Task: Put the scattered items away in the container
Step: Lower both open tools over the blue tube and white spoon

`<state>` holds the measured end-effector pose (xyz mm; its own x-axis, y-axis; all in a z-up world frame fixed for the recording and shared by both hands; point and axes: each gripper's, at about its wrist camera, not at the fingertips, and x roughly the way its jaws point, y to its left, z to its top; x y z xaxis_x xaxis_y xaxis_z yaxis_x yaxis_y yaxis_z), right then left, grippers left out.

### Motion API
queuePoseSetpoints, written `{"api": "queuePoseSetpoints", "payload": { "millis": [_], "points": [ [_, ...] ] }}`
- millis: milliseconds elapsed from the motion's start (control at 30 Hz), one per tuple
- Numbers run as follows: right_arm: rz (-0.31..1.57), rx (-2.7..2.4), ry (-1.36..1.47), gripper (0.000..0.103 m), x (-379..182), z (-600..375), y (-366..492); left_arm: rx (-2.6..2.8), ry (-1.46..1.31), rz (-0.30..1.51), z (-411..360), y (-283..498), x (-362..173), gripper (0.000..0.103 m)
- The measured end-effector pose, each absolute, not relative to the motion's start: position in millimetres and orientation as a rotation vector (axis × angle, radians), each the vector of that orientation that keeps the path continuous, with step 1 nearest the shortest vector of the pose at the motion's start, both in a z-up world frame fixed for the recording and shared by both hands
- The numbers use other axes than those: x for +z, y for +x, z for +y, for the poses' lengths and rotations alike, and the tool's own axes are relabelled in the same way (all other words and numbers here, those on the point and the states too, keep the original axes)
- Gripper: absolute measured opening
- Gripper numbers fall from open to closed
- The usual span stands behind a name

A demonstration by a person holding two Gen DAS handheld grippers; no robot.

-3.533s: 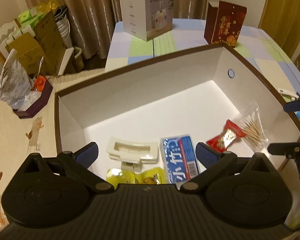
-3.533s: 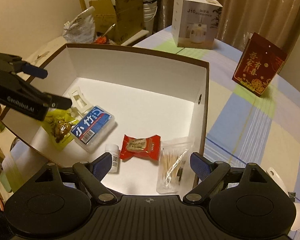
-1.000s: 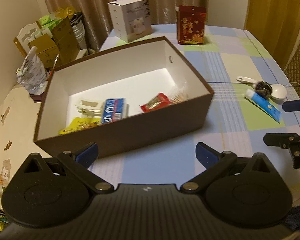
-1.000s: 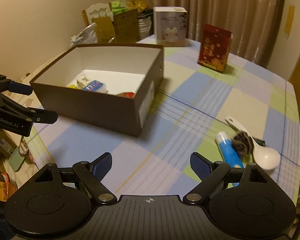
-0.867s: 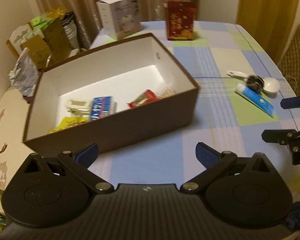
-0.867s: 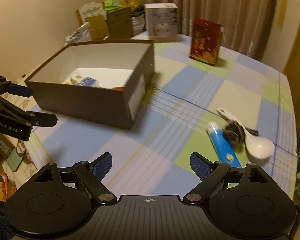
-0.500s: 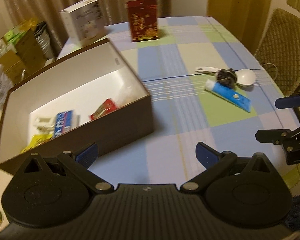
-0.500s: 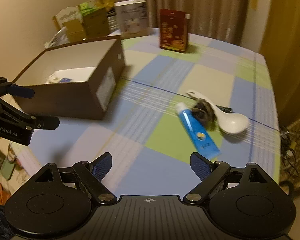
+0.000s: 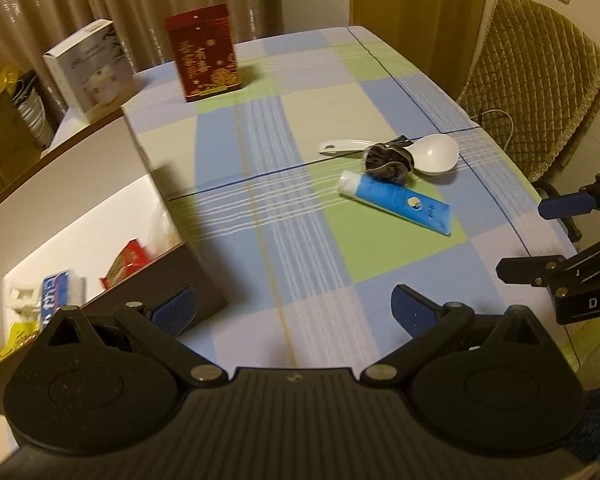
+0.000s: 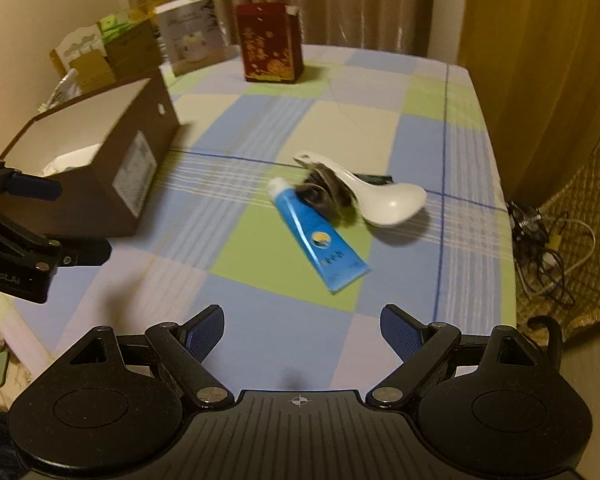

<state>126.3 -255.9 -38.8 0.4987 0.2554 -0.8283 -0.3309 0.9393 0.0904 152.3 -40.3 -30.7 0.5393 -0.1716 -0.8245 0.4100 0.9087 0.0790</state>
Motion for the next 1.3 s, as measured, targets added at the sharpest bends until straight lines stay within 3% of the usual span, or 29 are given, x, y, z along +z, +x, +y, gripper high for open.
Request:
{"api": "queuePoseSetpoints", "payload": {
  "millis": [600,867,1300],
  "points": [
    [1.082,0.346,-0.112,0.091,-74,-295,171,-0.362,0.322,0.986,-92,192,-61,0.101],
    [1.121,0.361,-0.119,0.091,-88,-307,187,-0.422,0.368,0.972,-110,208,-75,0.096],
    [1.173,0.329,-0.069,0.091,-100,-326,200,-0.828,0.818,0.811,-164,234,-99,0.091]
  ]
}}
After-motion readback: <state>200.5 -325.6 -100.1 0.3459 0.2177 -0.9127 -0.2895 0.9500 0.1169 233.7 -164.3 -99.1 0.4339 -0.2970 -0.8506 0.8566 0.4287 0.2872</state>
